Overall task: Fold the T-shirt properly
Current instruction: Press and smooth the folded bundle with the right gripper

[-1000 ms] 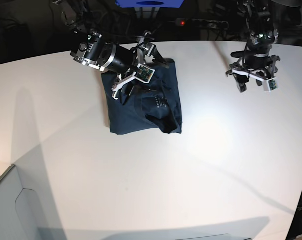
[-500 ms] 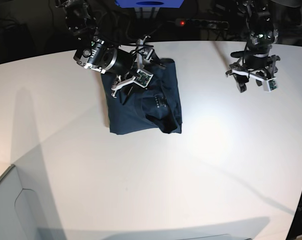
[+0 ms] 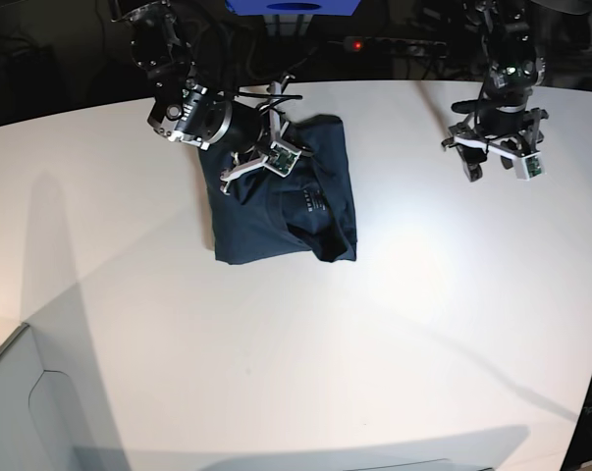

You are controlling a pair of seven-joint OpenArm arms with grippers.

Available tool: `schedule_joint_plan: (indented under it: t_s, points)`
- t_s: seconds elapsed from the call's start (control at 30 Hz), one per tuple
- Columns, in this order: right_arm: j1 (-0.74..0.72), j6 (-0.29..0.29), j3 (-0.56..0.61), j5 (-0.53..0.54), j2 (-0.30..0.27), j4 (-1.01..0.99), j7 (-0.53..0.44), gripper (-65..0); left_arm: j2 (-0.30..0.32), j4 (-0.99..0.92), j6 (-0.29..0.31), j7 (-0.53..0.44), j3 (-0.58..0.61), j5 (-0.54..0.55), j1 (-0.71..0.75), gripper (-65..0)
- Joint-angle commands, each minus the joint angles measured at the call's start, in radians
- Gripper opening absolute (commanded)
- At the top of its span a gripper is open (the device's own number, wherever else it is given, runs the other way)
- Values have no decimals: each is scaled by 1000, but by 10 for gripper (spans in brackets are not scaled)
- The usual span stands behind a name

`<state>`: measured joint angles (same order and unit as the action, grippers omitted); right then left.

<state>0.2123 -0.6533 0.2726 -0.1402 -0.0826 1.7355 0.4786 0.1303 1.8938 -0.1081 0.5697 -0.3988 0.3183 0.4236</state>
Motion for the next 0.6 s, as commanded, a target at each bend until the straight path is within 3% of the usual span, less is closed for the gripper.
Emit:
schedule_joint_plan:
  t_s: [0.0, 0.23, 0.57]
  points:
    - [9, -4, 6, 24, 4, 45, -33, -644, 10, 20, 2, -23, -5, 2, 1, -267]
    - [66, -4, 37, 26, 5, 162, -33, -643, 12, 20, 2, -23, -5, 2, 1, -267]
    - [23, -4, 170, 24, 19, 113, -33, -642, 13, 22, 2, -23, -5, 0, 1, -267]
